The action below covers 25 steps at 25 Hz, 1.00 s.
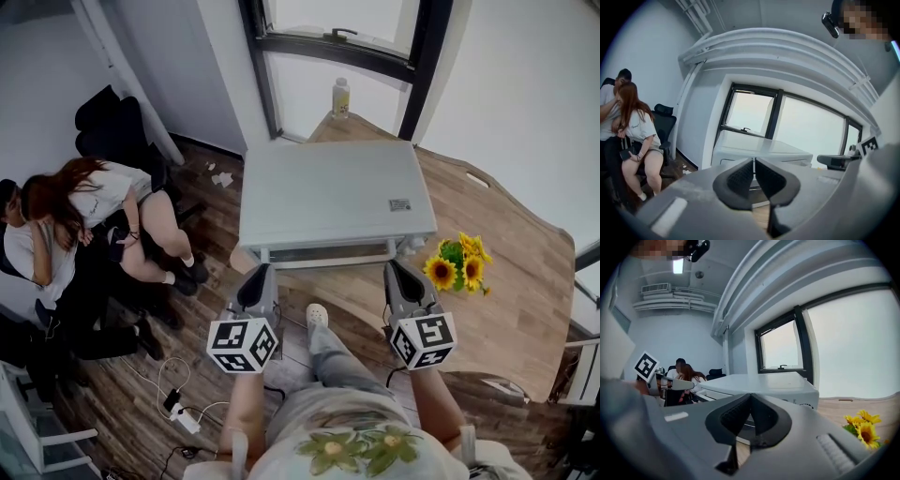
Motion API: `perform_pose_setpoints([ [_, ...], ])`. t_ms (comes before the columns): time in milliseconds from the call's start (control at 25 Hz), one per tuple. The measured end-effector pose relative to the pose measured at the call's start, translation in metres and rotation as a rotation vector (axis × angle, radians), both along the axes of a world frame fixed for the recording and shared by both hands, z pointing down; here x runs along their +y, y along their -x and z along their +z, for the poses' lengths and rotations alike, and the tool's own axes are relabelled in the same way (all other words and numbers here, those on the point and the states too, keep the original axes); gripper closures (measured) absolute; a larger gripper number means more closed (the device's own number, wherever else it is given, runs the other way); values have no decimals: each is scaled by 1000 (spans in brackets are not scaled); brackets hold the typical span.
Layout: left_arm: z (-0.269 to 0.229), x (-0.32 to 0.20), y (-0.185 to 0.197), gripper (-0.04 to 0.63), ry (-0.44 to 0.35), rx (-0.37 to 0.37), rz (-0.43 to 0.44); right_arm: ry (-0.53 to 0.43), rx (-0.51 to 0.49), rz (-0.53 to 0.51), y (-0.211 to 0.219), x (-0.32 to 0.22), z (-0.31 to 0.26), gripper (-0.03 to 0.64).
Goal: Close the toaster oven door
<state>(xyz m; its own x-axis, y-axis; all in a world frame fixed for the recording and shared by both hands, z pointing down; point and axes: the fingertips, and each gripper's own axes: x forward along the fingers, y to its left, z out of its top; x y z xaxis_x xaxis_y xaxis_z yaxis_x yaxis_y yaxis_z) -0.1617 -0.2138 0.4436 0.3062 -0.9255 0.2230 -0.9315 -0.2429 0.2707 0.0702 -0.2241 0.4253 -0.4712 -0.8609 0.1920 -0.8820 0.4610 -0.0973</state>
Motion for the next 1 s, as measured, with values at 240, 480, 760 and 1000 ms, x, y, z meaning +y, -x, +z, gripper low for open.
perform_pose_setpoints([
  [240, -20, 26, -29, 592, -68, 37, 67, -45, 19, -61, 21, 33, -5, 618],
  [480, -27, 44, -55, 592, -94, -4, 125, -36, 27, -90, 29, 51, -8, 618],
  [760, -24, 56, -72, 592, -89, -28, 156, -31, 28, -106, 32, 65, -9, 618],
  [1000, -21, 60, -76, 592, -82, -33, 160, -29, 30, -115, 33, 69, -7, 618],
])
